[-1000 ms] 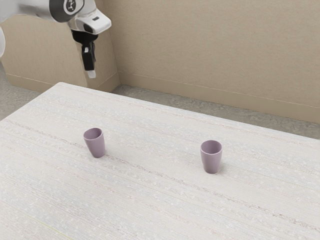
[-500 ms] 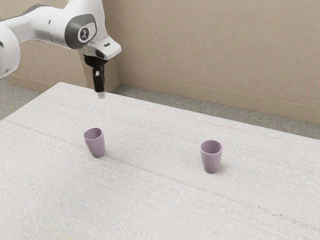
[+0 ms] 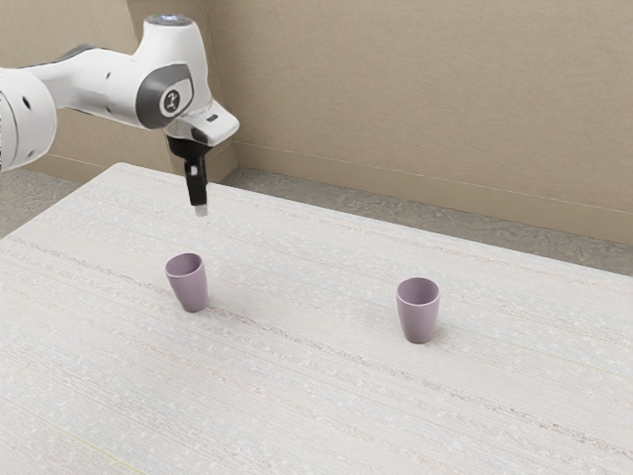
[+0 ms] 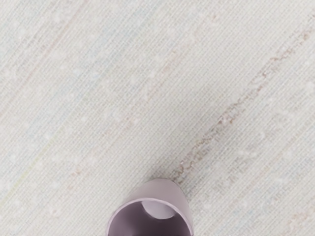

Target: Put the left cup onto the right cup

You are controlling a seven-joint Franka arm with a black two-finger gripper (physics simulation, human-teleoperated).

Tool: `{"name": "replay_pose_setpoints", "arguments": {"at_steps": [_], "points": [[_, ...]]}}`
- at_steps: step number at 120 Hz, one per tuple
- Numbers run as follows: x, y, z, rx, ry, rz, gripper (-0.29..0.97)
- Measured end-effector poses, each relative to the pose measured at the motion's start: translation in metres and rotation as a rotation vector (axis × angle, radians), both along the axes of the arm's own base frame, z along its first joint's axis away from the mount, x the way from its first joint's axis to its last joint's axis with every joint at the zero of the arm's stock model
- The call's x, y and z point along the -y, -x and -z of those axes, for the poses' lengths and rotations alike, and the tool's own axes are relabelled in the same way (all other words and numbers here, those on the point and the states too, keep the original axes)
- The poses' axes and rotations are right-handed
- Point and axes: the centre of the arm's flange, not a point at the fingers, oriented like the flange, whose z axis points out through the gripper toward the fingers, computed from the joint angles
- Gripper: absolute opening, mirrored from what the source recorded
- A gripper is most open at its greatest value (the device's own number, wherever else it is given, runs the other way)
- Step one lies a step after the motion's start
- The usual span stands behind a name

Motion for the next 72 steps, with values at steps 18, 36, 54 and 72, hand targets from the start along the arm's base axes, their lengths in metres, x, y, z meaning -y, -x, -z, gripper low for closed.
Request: {"name": "replay_pose_setpoints", "arguments": {"at_steps": [18, 36, 54, 72], "points": [[0.0, 0.002, 0.016, -0.017, 0.003, -0.001, 0.68], [0.005, 0.01, 0.039, -0.04, 0.009, -0.002, 0.68], [0.008, 0.018, 0.054, -0.051, 0.021, -0.015, 0.68], [0.01, 0.031, 0.065, -0.058, 0.03, -0.033, 0.68]]}}
